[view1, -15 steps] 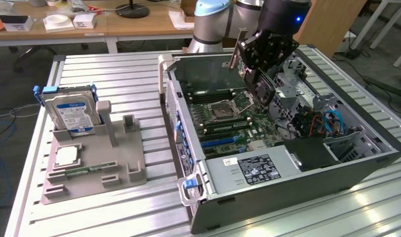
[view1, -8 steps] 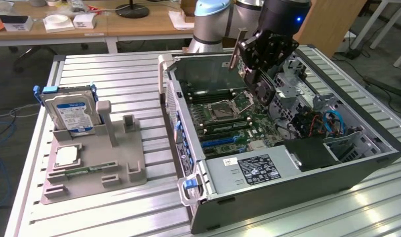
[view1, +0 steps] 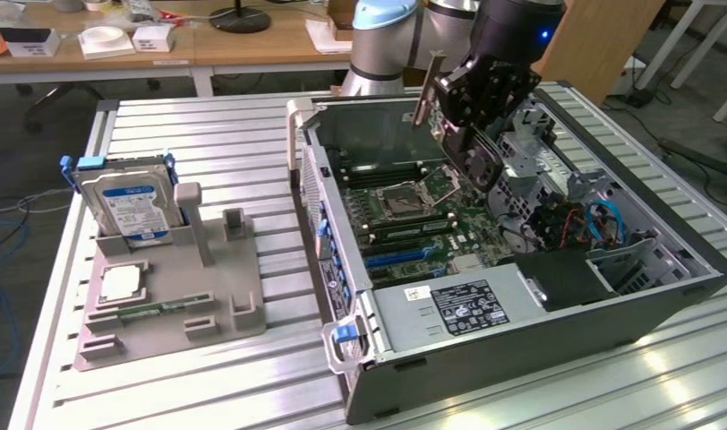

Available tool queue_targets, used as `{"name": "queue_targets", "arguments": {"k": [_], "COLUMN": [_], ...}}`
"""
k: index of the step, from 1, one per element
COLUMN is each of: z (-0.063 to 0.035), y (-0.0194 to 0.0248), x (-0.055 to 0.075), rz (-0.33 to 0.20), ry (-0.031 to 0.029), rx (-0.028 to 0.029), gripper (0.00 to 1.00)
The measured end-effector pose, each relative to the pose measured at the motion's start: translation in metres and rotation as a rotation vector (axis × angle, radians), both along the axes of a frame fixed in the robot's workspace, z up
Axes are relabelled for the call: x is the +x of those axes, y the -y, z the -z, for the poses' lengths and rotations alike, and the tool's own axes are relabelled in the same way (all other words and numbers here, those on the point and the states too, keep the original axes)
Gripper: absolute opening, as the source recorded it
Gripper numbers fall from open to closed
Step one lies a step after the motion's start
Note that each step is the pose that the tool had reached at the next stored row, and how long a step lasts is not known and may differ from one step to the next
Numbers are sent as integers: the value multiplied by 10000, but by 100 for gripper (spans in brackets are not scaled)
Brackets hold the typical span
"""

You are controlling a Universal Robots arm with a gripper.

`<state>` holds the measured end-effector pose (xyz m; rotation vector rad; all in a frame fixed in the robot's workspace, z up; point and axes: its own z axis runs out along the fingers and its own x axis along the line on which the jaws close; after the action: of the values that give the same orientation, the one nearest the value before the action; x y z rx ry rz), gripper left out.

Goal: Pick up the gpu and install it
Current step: 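Insert the gpu into the slot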

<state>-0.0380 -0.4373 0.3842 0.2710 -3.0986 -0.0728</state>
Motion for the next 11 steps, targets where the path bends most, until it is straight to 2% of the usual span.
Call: {"name": "queue_targets", "arguments": {"k": [11], "z": [1], "y": [0], "x": [10], "rz": [-1050], "ry": [0], "rx": [0], "gripper": [27]}}
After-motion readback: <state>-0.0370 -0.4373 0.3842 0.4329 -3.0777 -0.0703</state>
